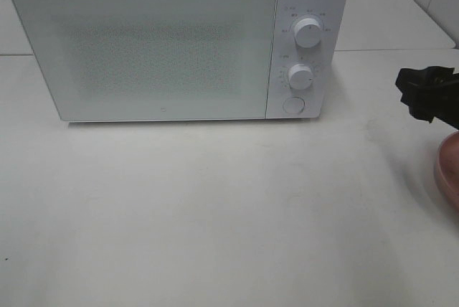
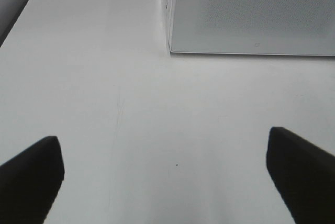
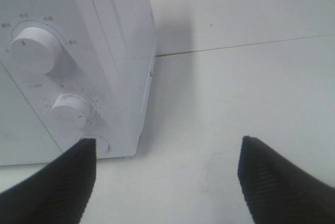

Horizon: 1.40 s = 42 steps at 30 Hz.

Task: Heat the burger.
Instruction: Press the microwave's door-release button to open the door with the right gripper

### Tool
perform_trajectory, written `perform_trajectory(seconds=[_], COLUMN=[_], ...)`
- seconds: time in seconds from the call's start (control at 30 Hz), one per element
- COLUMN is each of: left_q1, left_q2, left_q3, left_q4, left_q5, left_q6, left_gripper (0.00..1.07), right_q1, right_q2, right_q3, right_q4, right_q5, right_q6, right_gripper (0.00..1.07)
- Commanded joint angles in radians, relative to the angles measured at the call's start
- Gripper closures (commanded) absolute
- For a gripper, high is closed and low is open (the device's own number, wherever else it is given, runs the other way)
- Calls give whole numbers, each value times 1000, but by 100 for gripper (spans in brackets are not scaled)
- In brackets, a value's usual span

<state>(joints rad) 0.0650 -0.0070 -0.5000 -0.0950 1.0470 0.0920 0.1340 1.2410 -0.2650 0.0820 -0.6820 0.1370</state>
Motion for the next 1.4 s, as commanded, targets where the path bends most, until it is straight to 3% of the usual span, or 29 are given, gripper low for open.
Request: perform_trajectory(seconds=[0.03,0.17,0.43,0.73,0.93,1.03,1.3,1.4], left_q1=[-5,-5,-5,-5,-5,-5,-5,-5], left_q2=[-23,-23,-23,-23,-23,-23,-23,-23], left_q3=[3,3,3,3,3,3,3,3], left_q4=[-7,-7,-7,-7,-7,-7,-7,-7], left_q5=[-9,-9,-9,-9,-9,-9,-9,-9], left_q6=[-1,-1,-1,-1,-1,-1,-1,-1], left_gripper=[9,9,9,9,9,9,9,9], right_q1=[-1,38,308,386,394,406,654,700], right_q2=[-4,-4,-4,36,288,320,478,495], right_q3=[39,55,64,65,65,65,9,-29], right_q4=[32,70,356,471,485,499,843,875], right_q5=[-77,-95,-137,-226,-494,-531,-651,-652], right_q6=[-4,-5,-251,-395,-393,-393,-397,-410], right_gripper=[33,33,33,33,33,33,33,33])
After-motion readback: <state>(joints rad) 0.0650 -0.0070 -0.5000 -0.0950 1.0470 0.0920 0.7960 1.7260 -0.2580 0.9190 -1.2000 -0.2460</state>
